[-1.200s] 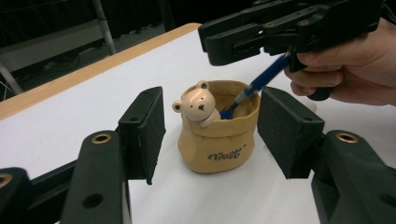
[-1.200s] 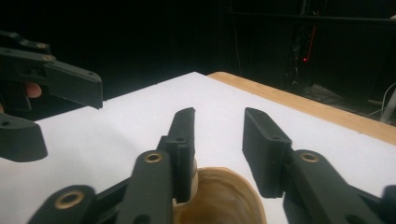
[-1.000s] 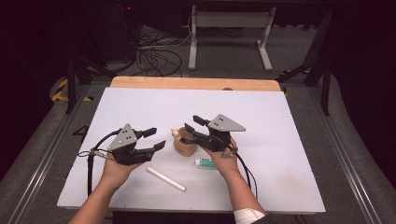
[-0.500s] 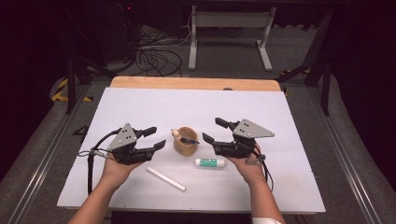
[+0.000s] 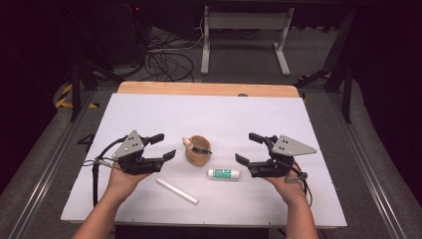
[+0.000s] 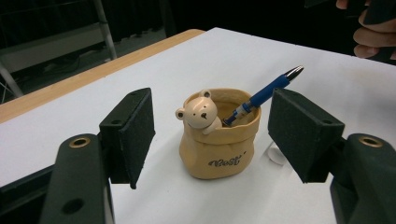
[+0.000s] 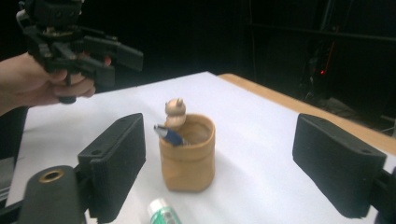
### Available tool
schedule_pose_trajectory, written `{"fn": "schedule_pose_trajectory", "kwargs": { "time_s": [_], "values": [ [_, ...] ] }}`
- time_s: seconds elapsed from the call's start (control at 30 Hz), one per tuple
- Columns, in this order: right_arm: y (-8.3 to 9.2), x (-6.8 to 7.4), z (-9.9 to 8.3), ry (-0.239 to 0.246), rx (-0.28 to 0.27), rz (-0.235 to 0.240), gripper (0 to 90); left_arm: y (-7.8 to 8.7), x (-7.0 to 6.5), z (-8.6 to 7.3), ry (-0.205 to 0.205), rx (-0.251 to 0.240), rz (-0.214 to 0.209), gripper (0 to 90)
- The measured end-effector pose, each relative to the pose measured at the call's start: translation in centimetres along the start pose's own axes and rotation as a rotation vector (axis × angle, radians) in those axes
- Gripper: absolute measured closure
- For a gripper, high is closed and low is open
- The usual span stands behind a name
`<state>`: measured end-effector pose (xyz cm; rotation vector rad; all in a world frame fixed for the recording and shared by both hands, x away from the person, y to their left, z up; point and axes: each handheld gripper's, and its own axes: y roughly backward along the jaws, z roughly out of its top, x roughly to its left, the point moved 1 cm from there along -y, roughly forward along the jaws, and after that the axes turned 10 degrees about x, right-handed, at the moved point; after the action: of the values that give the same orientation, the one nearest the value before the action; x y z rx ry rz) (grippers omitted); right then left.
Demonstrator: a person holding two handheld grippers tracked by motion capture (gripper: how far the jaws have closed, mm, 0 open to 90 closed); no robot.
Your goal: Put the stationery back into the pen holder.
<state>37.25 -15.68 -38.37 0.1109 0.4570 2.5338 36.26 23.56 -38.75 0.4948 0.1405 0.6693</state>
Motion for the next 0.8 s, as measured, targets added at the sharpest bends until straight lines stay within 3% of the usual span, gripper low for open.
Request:
{"fn": "schedule_pose_trajectory", "kwargs": {
  "time_s": [0.1, 0.37, 0.5, 0.8],
  "values": [
    [0.2, -0.2, -0.5, 0.011, 0.042, -0.006, 17.4, 0.1, 0.0, 0.0, -0.002, -0.002, 0.001, 31.4],
    [-0.9, -0.4, -1.7, 0.066, 0.170, 0.091, 20.4, 0.2, 0.0, 0.0, -0.003, -0.004, 0.008, 28.4],
    [-1.6, -0.4, -2.3, 0.092, 0.238, 0.116, 23.8, 0.2, -0.1, -0.1, 0.001, 0.000, 0.004, 28.1],
    [-2.7, -0.4, -3.4, 0.102, 0.362, 0.159, 33.2, 0.2, -0.1, -0.1, -0.005, 0.004, 0.003, 28.2]
  ]
}}
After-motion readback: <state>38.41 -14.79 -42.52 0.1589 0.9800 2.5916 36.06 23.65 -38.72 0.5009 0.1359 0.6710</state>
